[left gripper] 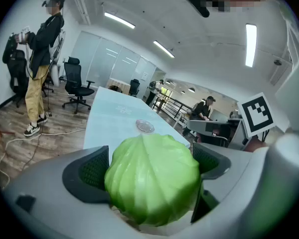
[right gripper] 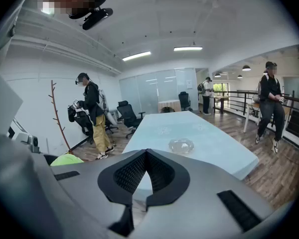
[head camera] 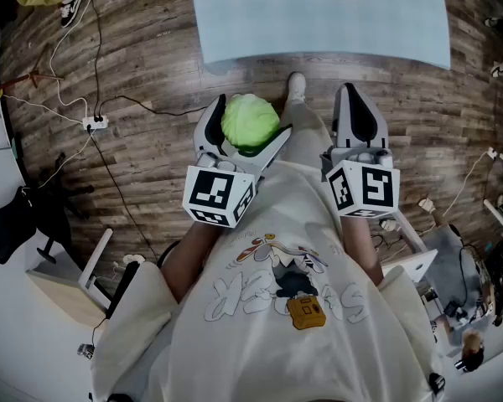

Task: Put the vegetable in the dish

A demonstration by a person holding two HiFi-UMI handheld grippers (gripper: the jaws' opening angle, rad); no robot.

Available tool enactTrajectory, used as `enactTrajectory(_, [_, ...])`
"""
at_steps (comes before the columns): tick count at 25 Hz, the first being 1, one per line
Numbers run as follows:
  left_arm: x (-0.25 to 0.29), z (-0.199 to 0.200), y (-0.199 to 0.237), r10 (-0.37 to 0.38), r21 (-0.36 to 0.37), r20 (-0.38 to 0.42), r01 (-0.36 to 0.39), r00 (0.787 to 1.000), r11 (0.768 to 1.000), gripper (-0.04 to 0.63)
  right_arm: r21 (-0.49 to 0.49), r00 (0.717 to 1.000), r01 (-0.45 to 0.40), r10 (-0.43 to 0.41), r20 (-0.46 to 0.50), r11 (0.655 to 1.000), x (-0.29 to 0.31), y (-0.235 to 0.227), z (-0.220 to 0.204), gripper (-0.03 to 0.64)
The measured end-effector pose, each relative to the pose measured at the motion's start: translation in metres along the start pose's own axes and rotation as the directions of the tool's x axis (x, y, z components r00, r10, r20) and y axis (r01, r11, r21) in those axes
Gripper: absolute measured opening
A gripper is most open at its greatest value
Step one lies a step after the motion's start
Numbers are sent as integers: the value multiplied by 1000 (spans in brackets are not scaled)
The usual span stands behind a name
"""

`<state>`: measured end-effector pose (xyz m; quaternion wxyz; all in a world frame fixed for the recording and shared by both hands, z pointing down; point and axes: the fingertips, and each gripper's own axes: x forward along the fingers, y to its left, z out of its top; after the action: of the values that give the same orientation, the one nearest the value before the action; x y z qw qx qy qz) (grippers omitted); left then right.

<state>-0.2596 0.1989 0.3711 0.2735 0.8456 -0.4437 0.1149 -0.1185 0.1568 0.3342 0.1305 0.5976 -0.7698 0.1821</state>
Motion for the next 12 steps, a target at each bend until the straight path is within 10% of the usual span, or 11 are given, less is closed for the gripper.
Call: enactTrajectory(12, [-34, -51, -178, 98, 109, 23, -99, 995, 989, 531, 36, 997, -77, 76, 10, 996, -155, -70, -56, 22])
